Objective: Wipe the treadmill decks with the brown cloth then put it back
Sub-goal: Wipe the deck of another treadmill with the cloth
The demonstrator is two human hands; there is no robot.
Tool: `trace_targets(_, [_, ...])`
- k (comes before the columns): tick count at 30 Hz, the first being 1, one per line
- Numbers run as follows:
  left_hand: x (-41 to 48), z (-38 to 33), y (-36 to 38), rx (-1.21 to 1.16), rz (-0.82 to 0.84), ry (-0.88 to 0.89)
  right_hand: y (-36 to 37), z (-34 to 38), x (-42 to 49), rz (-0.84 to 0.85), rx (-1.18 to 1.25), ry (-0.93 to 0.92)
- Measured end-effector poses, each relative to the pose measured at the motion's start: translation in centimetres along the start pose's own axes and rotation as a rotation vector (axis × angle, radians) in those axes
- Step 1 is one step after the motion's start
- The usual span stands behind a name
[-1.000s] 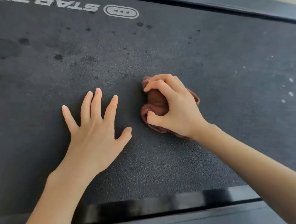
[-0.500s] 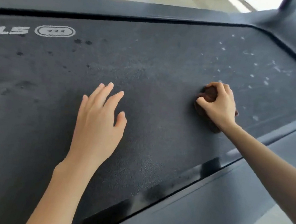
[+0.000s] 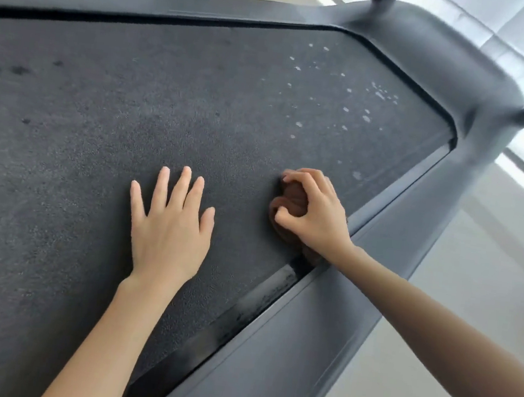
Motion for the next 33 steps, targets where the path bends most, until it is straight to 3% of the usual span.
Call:
trace_targets(3, [0.0, 0.1, 0.2, 0.044, 0.038, -0.003, -1.1, -5.1, 1.8, -0.042, -0.014, 0.275])
trace_targets(6, [0.2, -0.3, 0.3, 0.057, 0.055, -0.021, -0.8, -6.1, 2.1, -0.099, -0.020, 0.402])
trace_targets(14, [5.5, -7.7, 3.2, 0.070, 0.072, 0.161, 0.3, -1.2, -0.3, 0.035, -0.032, -0.003])
trace_targets(19, [9.2, -8.1, 5.3, 0.146, 0.081, 0.179, 0.1, -4.8, 2.2, -0.030, 0.045, -0.005])
trace_targets(23, [9.7, -8.0, 5.9, 0.092, 0.074, 0.165, -0.8, -11.8, 6.2, -0.076, 0.061, 0.045])
trace_targets(30, [9.5, -8.2, 5.8, 0.051, 0.041, 0.129, -1.6, -24.2, 17.2, -0.100, -0.025, 0.263])
trace_targets(33, [9.3, -8.1, 5.8, 0.049, 0.028, 0.122, -0.7, -23.6, 17.1, -0.091, -0.019, 0.166])
Point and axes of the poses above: each hand's wrist, its own x-axis towards the middle knuckle, its own y-axis out of the palm, z = x × y, the point moved 7 cm from there along x, towards the middle knuckle, and after that the axes turned 9 degrees about -x, right-handed, at the moved point
